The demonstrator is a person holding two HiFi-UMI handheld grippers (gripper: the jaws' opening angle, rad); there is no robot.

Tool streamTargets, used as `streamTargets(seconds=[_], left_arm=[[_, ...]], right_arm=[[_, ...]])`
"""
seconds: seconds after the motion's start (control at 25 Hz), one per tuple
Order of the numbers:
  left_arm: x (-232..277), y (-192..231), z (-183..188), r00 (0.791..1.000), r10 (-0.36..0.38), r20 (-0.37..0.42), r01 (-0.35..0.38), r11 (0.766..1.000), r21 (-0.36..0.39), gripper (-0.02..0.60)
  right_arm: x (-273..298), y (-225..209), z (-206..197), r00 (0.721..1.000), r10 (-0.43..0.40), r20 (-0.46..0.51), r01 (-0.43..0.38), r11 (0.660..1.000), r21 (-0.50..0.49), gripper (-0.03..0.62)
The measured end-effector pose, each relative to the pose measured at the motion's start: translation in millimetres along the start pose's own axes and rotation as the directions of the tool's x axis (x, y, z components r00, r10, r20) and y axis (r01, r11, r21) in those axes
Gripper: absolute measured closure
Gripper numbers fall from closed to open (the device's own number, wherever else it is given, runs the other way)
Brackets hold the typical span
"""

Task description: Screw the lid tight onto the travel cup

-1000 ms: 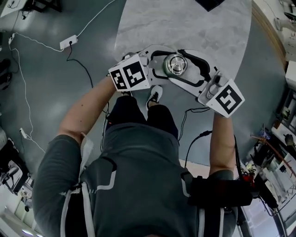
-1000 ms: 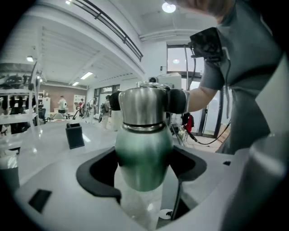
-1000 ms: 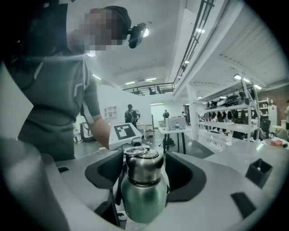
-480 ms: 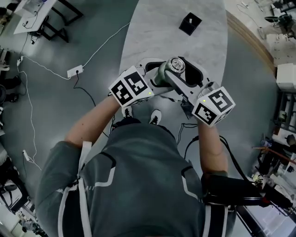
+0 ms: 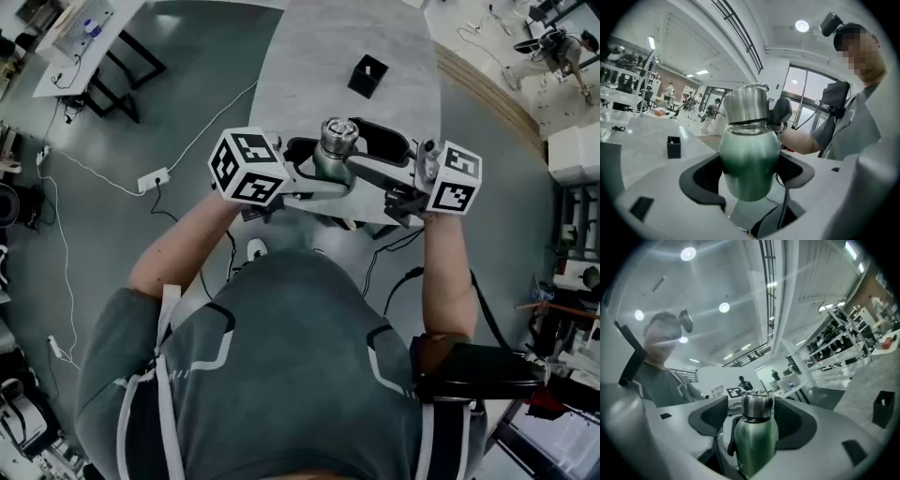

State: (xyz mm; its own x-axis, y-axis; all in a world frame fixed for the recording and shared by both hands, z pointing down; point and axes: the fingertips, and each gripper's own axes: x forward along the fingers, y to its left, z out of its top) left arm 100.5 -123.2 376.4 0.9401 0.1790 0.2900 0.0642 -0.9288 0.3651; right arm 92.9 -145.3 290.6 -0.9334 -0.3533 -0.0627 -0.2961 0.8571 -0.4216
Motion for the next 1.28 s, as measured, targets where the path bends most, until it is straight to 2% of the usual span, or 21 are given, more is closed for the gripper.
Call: streamTargets(seconds=[0.08, 0.28, 0.36, 0.44, 0.52, 0.6, 0.68, 0.76, 0.84, 0.92, 0.96, 1.04, 1.16, 1.28], left_arm=[[2.0, -2.9, 1.9, 0.999, -0.026, -0.020, 0.026, 1.000, 0.014, 0.216], [10.4, -10.6, 10.6, 0.997, -0.040, -0.073, 0.048, 0.994, 0.103, 0.215], [9.1, -10.8, 11.6, 0.996, -0.039, -0.084, 0.049, 0.992, 0.119, 0.215], [6.9, -9.3, 11.6, 0.996, -0.025, -0.089, 0.036, 0.992, 0.122, 0.216], [6.9, -3.1, 13.3, 0.996, 0.017, -0.091, -0.006, 0.993, 0.119, 0.216], [8.4, 4.8, 13.8, 0.993, 0.071, -0.095, -0.061, 0.992, 0.108, 0.216], [10.0, 11.0, 10.4, 0.987, 0.117, -0.111, -0.107, 0.990, 0.093, 0.216], [12.5, 13.2, 5.3, 0.981, 0.142, -0.131, -0.132, 0.988, 0.084, 0.216], [13.6, 10.4, 2.6, 0.983, 0.126, -0.134, -0.117, 0.991, 0.070, 0.216], [9.5, 3.8, 3.9, 0.990, 0.079, -0.115, -0.074, 0.996, 0.045, 0.215], [5.8, 0.3, 6.8, 0.994, 0.056, -0.099, -0.052, 0.998, 0.036, 0.216], [-2.4, -5.5, 16.1, 0.997, 0.023, -0.071, -0.020, 0.999, 0.041, 0.216], [-11.1, -19.7, 28.0, 0.998, -0.034, -0.059, 0.039, 0.996, 0.080, 0.216], [-15.9, -45.2, 34.0, 0.987, -0.149, -0.056, 0.153, 0.984, 0.087, 0.216]], right_arm=[[2.0, 2.1, 0.9, 0.996, 0.074, -0.046, -0.075, 0.997, -0.010, 0.287], [4.3, 6.7, 7.3, 0.984, 0.161, -0.072, -0.163, 0.986, -0.029, 0.292], [5.6, 7.0, 9.2, 0.984, 0.164, -0.067, -0.166, 0.986, -0.032, 0.322], [7.2, 4.8, 9.6, 0.988, 0.137, -0.071, -0.139, 0.990, -0.025, 0.324], [7.5, -1.4, 11.7, 0.996, 0.059, -0.069, -0.060, 0.998, -0.016, 0.326], [5.4, -11.0, 12.8, 0.996, -0.075, -0.048, 0.075, 0.997, 0.007, 0.326], [2.3, -20.4, 10.5, 0.971, -0.239, -0.012, 0.240, 0.969, 0.052, 0.326], [-1.2, -25.0, 6.1, 0.929, -0.369, 0.011, 0.367, 0.927, 0.080, 0.326], [-1.3, -22.6, 2.5, 0.913, -0.407, 0.001, 0.407, 0.913, 0.035, 0.326], [2.8, -15.6, 2.3, 0.929, -0.370, -0.032, 0.369, 0.929, -0.039, 0.322], [4.3, -12.2, 5.0, 0.940, -0.338, -0.039, 0.336, 0.941, -0.053, 0.295], [4.2, -6.1, 15.4, 0.968, -0.249, -0.024, 0.248, 0.968, -0.032, 0.273], [3.4, 11.0, 33.0, 0.998, -0.056, 0.004, 0.056, 0.998, -0.014, 0.269], [6.0, 37.5, 37.6, 0.986, 0.161, -0.041, -0.162, 0.986, -0.031, 0.269]])
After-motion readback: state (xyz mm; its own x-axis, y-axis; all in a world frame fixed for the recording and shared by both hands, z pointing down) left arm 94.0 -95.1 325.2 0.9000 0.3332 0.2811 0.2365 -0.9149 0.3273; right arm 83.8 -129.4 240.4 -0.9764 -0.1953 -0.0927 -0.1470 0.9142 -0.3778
